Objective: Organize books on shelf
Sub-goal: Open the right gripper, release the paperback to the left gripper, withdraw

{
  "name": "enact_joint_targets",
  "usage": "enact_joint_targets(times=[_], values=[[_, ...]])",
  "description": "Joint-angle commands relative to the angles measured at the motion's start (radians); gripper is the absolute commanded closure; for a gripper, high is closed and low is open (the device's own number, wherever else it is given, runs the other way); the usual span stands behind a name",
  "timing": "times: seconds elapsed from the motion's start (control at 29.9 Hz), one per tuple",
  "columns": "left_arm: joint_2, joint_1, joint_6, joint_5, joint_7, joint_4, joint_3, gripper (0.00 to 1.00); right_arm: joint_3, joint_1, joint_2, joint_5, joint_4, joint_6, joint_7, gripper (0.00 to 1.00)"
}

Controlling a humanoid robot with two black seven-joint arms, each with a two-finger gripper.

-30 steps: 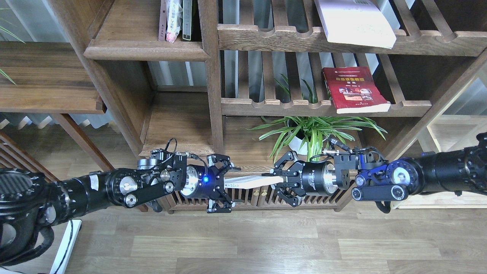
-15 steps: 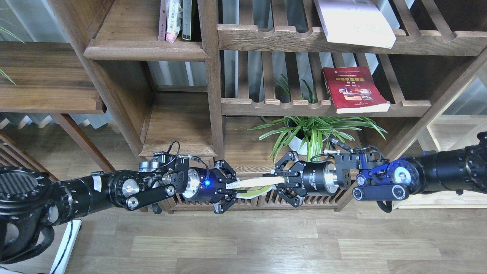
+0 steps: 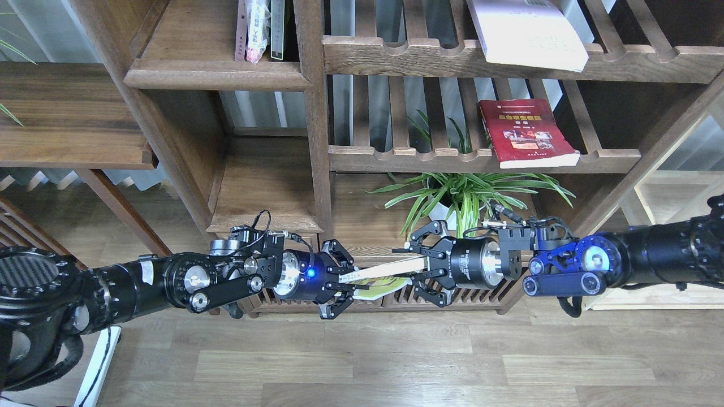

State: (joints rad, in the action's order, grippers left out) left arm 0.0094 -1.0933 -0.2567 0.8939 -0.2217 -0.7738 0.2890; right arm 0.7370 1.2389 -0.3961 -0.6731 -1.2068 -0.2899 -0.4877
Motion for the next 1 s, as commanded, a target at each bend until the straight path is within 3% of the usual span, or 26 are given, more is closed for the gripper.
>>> enact_joint_targets(times=[0.0,0.27,0.53,0.97], values=[[-0.005,0.001,0.002,-0.001,0.001,-0.001,-0.001,1.0,-0.001,-0.004,0.005,0.009,0.003,0.003,-0.001,0.0],[-0.003,0.0,-0.003,-0.007,0.001,-0.006,-0.001,1.0,0.009,-0.033,-0.043,0.009,0.035,0.008,-0.001,0.0],[0.021,0.003,-0.012,-0.013,-0.001,-0.013,-0.011,1.0,-0.004,-0.114,-0.148,0.003,0.131,0.077,-0.001,0.0],[0.121,0.003,-0.01,-0.035,0.016,-0.078,-0.086,1.0,-0.017,-0.255,-0.29,0.006,0.285,0.11,-0.001,0.0]])
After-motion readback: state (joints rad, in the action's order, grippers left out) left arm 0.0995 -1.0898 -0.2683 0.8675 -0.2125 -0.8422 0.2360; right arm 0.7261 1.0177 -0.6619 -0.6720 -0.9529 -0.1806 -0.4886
